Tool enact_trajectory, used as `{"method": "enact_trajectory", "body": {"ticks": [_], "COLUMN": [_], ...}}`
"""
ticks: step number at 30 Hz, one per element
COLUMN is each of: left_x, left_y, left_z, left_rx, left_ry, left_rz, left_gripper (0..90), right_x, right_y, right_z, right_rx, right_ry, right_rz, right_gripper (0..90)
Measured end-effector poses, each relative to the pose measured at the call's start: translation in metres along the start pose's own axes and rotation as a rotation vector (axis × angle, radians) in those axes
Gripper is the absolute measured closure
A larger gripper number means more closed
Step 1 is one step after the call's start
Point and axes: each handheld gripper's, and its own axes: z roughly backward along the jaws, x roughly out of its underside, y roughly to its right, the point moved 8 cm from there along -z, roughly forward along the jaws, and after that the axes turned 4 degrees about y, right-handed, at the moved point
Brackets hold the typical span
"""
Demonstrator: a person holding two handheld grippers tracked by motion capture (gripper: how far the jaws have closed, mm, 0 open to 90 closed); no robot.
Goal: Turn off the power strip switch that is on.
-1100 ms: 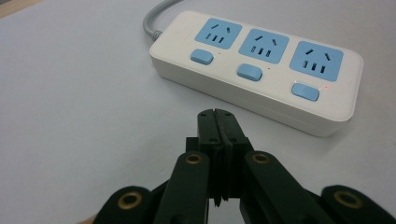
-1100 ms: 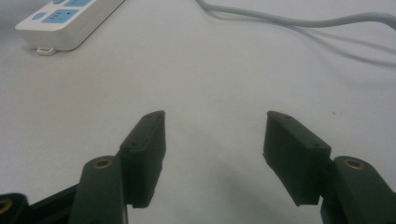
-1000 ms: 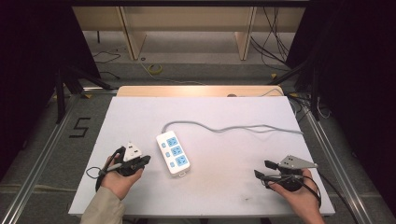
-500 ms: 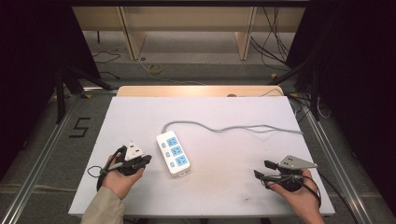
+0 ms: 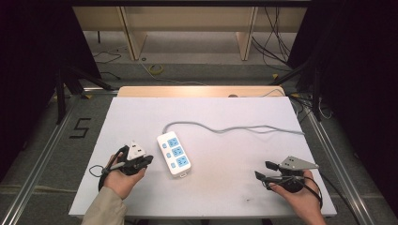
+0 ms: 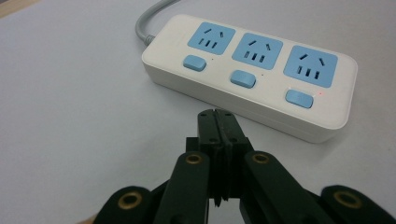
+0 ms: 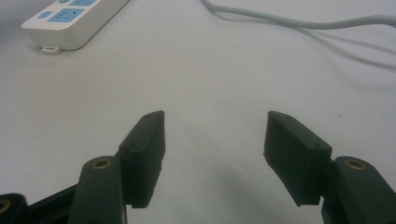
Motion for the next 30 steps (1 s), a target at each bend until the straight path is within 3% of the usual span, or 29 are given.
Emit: {"method": "enact_trajectory", "body": {"ticks": [30], "left_x": [-0.0091], "left_y": [0.0086], "left_z": [-0.0061], "left_rx": [0.021], "left_ry": [-0.009], "left_rz": [-0.020], "left_gripper": [89.7], "right_x": [-0.0001], "right_y": [-0.0011], "right_z": [-0.0001], "right_rx": [-0.005], "right_ry": [-0.003], "right_rz": [0.004], "right_gripper": [38.7]}}
